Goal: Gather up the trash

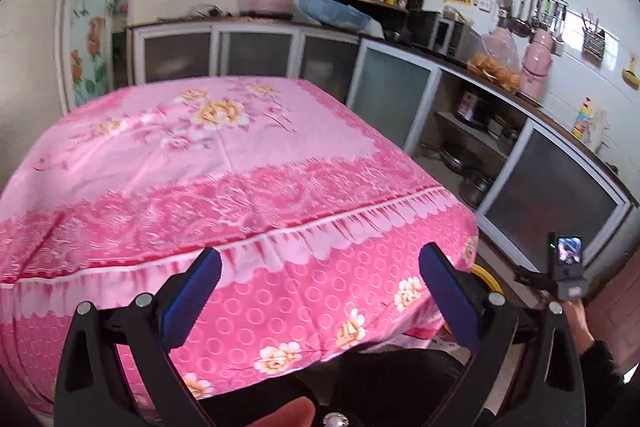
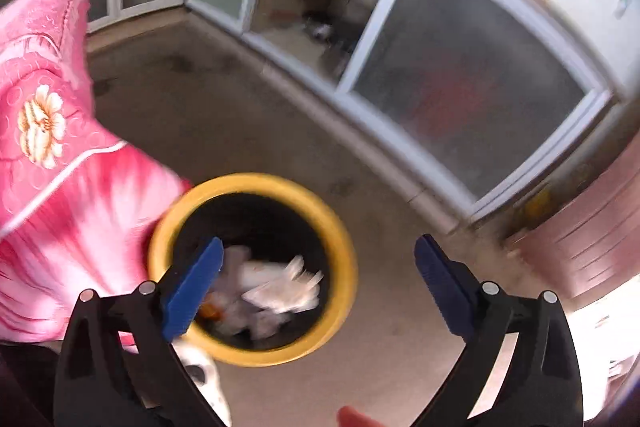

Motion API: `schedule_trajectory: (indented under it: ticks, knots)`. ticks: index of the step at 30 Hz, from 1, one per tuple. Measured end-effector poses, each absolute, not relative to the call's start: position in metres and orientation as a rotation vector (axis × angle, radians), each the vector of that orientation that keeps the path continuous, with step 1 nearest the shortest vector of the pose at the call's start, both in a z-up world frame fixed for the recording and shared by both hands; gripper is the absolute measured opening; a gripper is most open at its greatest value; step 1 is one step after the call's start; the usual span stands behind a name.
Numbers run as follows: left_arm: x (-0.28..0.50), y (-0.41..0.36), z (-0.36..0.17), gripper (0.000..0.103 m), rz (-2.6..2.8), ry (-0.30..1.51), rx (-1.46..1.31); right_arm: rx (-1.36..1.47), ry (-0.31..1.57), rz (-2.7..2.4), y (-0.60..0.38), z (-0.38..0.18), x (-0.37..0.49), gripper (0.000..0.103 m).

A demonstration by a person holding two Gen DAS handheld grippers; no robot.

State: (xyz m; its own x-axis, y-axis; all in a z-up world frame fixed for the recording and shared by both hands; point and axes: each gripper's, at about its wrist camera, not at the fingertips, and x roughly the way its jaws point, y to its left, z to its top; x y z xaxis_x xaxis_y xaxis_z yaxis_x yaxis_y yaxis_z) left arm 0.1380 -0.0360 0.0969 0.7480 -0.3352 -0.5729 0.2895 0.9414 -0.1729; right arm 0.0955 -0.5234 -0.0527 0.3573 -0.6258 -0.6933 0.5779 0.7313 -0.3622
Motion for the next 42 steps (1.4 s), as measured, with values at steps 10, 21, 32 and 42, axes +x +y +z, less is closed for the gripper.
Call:
schedule_trajectory:
  ticks: [10, 21, 32, 42]
  knots:
    - [0.100, -0.024, 0.117, 0.095, -0.158, 0.486, 0.027, 0.050, 0.515, -0.455, -0.407, 0.061, 0.008, 0.095]
    - [0.042, -0.009, 0.115, 0.095, -0.101, 0.439, 0.018, 0.044, 0.269, -0.278, -0.249, 0.123, -0.047, 0.095]
    - [-0.005, 0.021, 0.136, 0.095, -0.136, 0.354, -0.098, 0.022, 0.200, -0.293, -0.189, 0.168, -0.066, 0.095]
    - [-0.023, 0.020, 0.108, 0.095, -0.129, 0.493, -0.104, -0.063, 0.296, -0.278, -0.161, 0.116, -0.074, 0.095]
